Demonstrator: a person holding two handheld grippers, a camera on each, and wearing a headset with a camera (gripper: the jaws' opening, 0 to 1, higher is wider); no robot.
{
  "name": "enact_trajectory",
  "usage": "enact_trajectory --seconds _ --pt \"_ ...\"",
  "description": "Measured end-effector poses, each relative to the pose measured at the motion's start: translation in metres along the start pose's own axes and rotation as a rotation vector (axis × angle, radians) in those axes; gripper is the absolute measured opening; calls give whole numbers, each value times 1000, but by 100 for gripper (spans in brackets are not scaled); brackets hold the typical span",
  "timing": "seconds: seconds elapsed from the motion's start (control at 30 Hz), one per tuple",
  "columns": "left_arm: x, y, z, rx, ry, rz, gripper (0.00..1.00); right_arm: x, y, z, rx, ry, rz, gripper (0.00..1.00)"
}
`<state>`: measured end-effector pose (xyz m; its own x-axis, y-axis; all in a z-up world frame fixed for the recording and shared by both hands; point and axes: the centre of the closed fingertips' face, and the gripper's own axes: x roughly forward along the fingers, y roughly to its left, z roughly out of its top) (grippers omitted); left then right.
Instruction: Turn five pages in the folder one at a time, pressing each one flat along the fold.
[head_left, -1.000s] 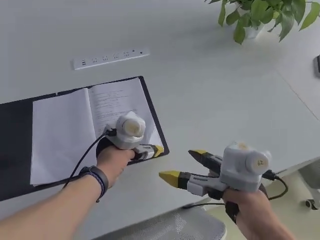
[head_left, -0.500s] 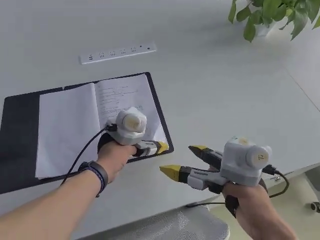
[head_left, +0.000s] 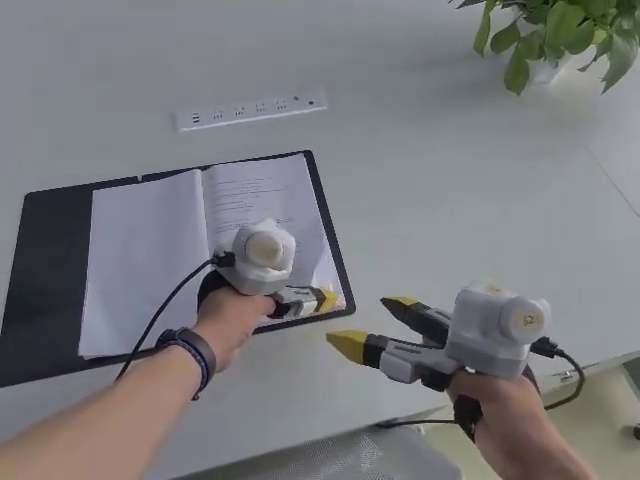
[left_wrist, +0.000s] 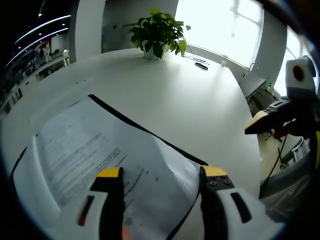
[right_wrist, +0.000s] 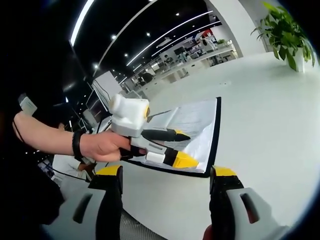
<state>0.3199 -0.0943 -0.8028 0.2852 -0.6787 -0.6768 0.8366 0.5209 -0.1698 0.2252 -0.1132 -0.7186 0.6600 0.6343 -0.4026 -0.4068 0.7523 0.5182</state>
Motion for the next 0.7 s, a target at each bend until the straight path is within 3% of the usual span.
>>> enact_trajectory --seconds 0.27,0.4,0.6,0.7 --pt "-3 4 -2 -6 -9 19 55 19 -18 12 14 5 12 67" --pt "-2 1 -1 -13 -11 19 58 32 -26 20 -1 24 18 66" --pt "2 1 -6 83 10 86 58 44 -27 34 4 0 34 65" --pt "2 2 -6 87 6 93 57 48 -26 32 -12 20 43 65"
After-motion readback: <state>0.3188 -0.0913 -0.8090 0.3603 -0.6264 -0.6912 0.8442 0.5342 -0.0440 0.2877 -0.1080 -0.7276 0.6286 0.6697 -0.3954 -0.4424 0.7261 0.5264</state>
